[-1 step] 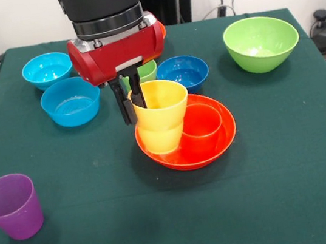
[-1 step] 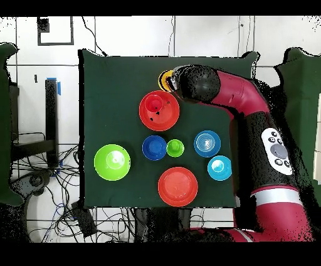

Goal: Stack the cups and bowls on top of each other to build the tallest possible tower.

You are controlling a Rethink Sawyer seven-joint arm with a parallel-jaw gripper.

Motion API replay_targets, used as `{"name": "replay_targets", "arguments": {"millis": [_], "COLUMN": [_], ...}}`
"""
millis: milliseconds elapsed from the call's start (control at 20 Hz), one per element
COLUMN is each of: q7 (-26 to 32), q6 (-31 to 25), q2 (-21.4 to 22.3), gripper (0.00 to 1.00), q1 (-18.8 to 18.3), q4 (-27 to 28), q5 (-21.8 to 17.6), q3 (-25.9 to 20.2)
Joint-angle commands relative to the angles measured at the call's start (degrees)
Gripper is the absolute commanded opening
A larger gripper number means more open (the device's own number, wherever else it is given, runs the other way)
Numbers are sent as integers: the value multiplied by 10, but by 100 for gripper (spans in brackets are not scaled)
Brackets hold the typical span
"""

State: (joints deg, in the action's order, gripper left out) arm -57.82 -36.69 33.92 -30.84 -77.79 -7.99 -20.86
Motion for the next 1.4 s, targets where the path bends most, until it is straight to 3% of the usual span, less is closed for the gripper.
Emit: {"name": "replay_targets", "arguments": {"millis": [50, 1400], "q7": [-30, -34], "q6": [-36, -24], "q2": [-32, -39], "gripper": [0, 0], "q1": [10, 6], "q4": [-6, -27], "q5": [-35, -36], "q3": [9, 9]}}
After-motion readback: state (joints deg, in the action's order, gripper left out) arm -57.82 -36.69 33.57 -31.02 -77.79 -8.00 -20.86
